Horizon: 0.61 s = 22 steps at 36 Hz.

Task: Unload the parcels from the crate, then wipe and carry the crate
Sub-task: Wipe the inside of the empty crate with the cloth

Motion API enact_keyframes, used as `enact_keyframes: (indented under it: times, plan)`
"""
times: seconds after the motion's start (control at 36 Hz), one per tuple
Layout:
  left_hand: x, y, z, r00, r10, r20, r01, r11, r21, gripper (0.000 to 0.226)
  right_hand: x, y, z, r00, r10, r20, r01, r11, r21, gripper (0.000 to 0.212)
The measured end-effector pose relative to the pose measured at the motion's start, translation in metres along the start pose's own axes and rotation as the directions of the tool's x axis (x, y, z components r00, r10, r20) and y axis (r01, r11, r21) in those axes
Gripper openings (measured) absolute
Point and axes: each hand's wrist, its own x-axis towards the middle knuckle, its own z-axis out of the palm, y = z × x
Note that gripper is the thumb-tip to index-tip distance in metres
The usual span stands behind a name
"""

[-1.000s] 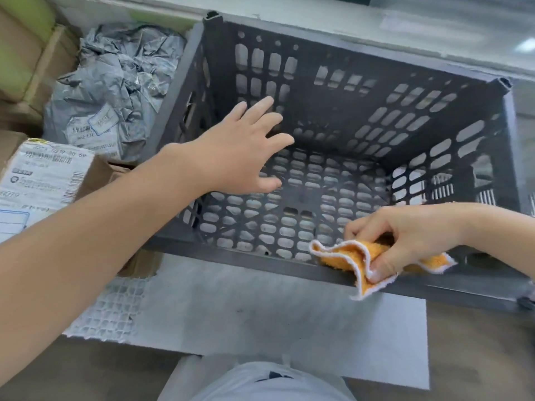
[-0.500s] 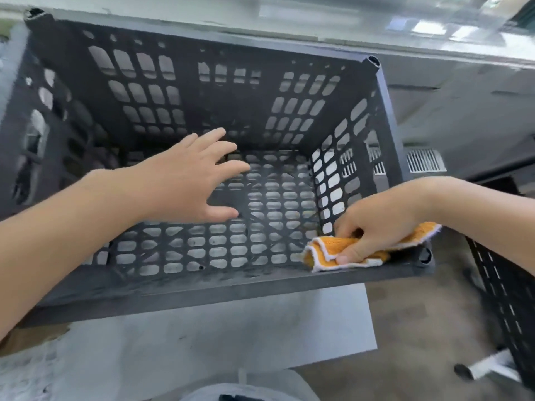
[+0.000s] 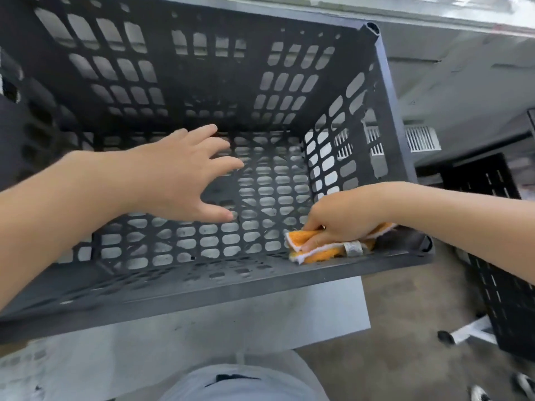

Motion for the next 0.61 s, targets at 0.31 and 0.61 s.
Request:
enact_keyframes:
  times: [0.31, 0.61]
  plan:
    - [-0.021, -0.013, 0.003, 0.997, -0.046, 0.060, 0.048, 0.998, -0.044, 0.089, 0.084, -0.011, -0.021, 0.990, 0.060, -0.131, -0.051, 0.996, 0.073, 0.046]
    - [-0.030, -0.027, 0.014, 0.997, -0.062, 0.043, 0.066, 0.991, -0.113, 0.086, 0.105, -0.011, -0.009, 0.980, -0.003, 0.199, -0.020, 0.993, 0.113, 0.015]
